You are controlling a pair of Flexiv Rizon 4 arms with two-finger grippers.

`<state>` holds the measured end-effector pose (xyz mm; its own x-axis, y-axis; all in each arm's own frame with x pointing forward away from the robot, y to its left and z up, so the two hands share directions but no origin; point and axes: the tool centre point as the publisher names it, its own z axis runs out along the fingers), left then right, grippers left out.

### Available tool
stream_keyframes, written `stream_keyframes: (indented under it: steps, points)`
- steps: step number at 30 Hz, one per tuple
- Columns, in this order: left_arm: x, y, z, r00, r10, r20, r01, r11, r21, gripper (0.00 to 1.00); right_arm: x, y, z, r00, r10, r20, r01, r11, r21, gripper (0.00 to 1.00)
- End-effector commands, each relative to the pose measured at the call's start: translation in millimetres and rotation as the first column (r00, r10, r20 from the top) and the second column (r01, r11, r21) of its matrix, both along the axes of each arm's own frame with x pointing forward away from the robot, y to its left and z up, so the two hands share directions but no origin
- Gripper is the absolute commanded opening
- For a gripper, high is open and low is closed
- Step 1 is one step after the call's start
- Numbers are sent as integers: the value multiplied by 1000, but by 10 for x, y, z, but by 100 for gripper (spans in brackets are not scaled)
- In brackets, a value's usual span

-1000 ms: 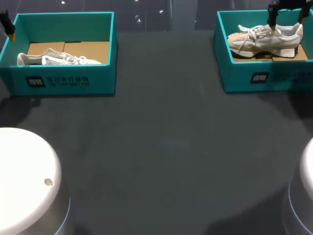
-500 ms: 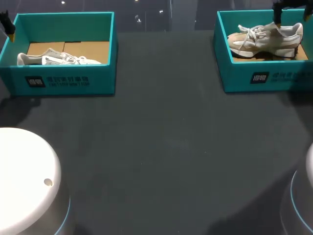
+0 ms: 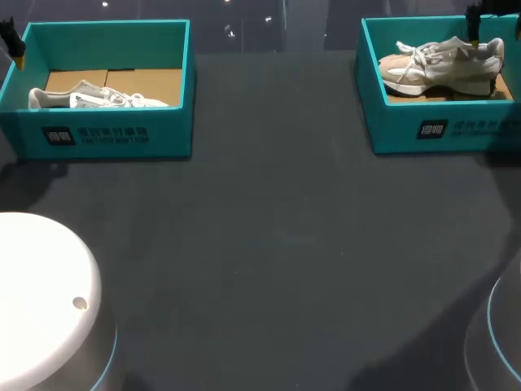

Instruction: Take the shoe out of the shoebox, open the shoe tongue, remove and reinsert the insole, then place the shoe into the shoebox

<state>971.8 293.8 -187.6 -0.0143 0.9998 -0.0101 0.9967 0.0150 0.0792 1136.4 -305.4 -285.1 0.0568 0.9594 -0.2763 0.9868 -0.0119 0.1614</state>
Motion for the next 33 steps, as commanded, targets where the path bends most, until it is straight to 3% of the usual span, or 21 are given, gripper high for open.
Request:
stream_keyframes:
  steps: [1,13,17,27,33]
  points:
    - [-5,2,3,1000,-1,1,1,1000,2,100,76,-48,-79,1000,-5,-11,6,1000,7,85]
    - [-5,2,3,1000,-1,1,1,1000,2,100,175,-122,-231,999,-16,-36,17,1000,17,71]
    - [-5,2,3,1000,-1,1,1,1000,2,100,195,-175,-276,999,-23,-45,24,999,21,76]
    - [-5,2,3,1000,-1,1,1,1000,2,100,278,-285,-386,997,-30,-72,33,999,35,71]
    - [-5,2,3,1000,-1,1,1,1000,2,100,314,-315,-444,996,-32,-87,36,998,44,73]
